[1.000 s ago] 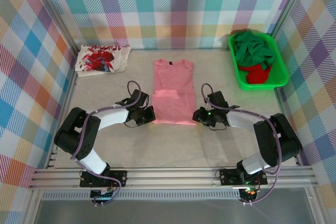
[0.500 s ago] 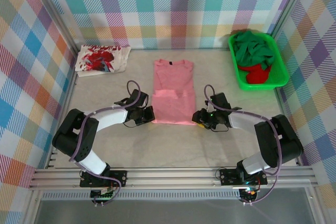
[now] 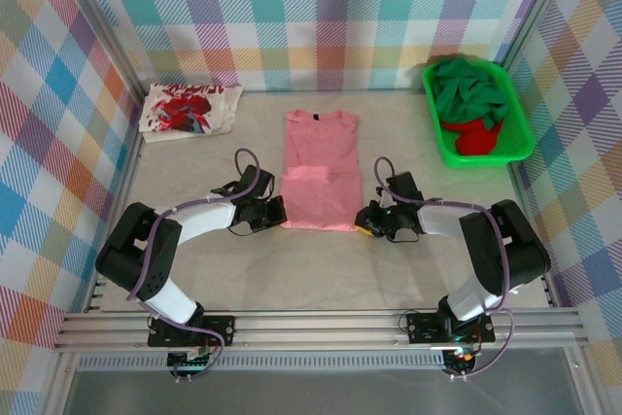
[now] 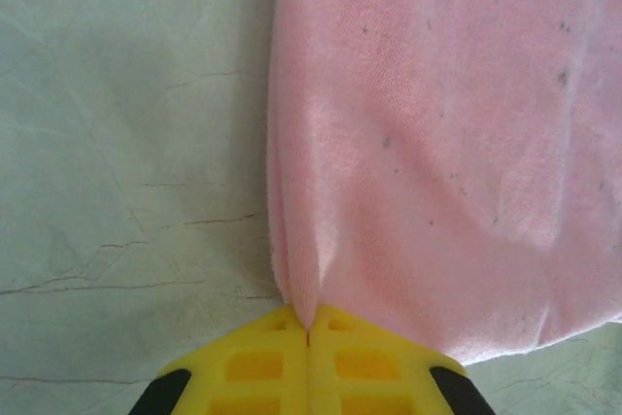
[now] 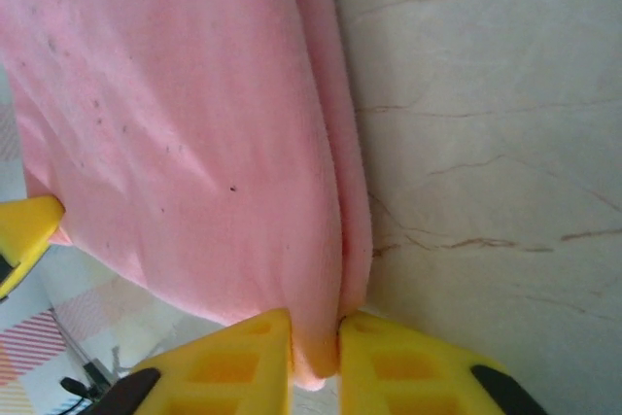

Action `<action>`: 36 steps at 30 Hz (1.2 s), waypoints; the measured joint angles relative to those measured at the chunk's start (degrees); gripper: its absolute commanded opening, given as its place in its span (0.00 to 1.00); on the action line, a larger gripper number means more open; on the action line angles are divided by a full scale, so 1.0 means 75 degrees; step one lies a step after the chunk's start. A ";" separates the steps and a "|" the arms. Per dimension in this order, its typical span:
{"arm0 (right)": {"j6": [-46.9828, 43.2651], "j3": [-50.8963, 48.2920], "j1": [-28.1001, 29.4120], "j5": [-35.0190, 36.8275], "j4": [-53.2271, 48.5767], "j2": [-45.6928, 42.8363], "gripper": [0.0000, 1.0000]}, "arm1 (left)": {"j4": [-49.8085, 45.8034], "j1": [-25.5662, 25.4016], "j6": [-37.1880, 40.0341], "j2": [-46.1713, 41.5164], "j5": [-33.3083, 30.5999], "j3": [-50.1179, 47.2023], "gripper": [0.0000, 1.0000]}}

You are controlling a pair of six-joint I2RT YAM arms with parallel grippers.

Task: Fold and stack the t-shirts

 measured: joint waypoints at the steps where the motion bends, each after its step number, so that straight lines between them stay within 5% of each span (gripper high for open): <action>1: -0.0006 0.0017 0.0000 0.0044 -0.0029 0.0000 0.09 | 0.0000 0.0000 -0.0003 0.0000 -0.0003 0.0000 0.00; 5: -0.0114 0.0146 0.0000 0.0236 -0.0294 -0.0026 0.00 | 0.0000 0.0000 -0.0006 -0.0015 -0.0073 -0.0020 0.00; 21: -0.1241 0.0816 0.0000 0.0880 -0.2092 -0.1731 0.00 | -0.0020 -0.0233 0.0201 -0.1912 -0.0562 -0.0667 0.00; 36: -0.1174 -0.1186 0.0705 0.0595 -0.2407 -0.3136 0.00 | -0.0230 -0.1609 -0.0414 -0.3293 -0.0801 -0.2643 0.00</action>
